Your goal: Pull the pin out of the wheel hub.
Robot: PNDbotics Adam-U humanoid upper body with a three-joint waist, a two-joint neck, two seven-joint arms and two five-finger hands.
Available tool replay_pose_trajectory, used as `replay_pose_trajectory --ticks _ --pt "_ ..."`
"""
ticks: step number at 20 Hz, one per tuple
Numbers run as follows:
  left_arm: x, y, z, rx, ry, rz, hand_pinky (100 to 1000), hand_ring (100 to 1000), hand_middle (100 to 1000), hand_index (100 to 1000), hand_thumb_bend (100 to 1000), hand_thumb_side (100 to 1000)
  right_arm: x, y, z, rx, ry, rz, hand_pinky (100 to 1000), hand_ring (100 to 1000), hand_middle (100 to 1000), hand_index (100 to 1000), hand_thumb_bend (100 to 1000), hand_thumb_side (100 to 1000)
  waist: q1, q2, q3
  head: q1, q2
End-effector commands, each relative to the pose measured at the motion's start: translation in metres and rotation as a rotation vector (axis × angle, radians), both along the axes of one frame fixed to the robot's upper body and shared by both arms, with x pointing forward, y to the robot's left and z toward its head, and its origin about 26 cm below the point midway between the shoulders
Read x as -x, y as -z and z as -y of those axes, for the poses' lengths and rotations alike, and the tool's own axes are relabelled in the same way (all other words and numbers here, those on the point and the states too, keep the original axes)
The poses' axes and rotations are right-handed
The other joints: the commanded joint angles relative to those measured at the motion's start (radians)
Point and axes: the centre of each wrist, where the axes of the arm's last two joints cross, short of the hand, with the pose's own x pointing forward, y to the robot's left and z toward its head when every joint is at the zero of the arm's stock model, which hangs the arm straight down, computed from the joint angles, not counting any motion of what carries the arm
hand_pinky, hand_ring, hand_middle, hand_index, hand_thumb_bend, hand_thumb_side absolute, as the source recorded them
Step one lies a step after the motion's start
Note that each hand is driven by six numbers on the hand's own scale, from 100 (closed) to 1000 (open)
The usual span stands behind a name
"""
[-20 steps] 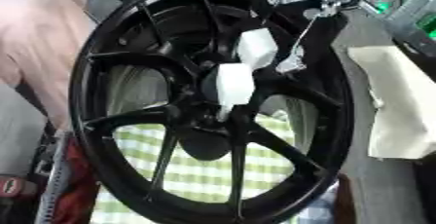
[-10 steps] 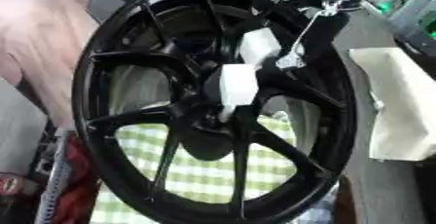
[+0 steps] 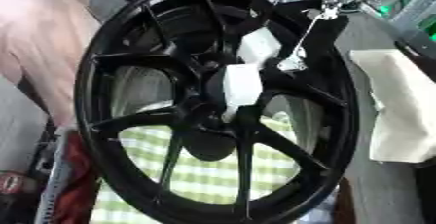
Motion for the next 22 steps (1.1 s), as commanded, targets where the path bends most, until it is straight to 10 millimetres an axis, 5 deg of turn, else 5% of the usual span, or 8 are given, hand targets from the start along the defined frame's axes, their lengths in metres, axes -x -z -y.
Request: replay_pose_trajectory --ticks 1,13,17,18,19,22 --pt "0.003 -0.007 -0.001 -0.016 -0.002 0.022 826 635 695 843 180 809 0.005 -0.014 0.002 -0.028 0.005 0.025 867 710 486 634 248 100 0.007 -0.017 0.001 0.003 -0.010" --pt "0.004 -0.007 -0.002 -0.014 -0.010 0.020 827 636 694 843 179 810 0.017 -0.047 0.006 -0.152 0.053 0.129 863 690 449 596 390 100 0.008 -0.022 -0.008 0.002 -0.008" --pt "0.005 -0.006 -0.003 -0.014 -0.014 0.018 828 636 694 844 178 811 0.021 -0.063 0.013 -0.217 0.083 0.178 866 685 440 587 399 100 0.009 -0.023 -0.012 0.004 -0.007" --pt "0.005 -0.006 -0.003 -0.014 -0.014 0.018 828 635 694 844 178 811 0.022 -0.067 0.015 -0.232 0.088 0.191 867 683 438 582 323 100 0.009 -0.023 -0.013 0.005 -0.006" --pt "0.005 -0.006 -0.003 -0.015 -0.015 0.018 828 636 694 844 177 811 0.024 -0.071 0.016 -0.245 0.092 0.204 867 683 435 581 401 100 0.010 -0.023 -0.014 0.005 -0.006" --pt "0.005 -0.006 -0.004 -0.019 -0.015 0.016 829 636 694 844 176 812 0.029 -0.082 0.025 -0.280 0.112 0.248 867 680 434 579 403 100 0.011 -0.023 -0.017 0.009 -0.006"
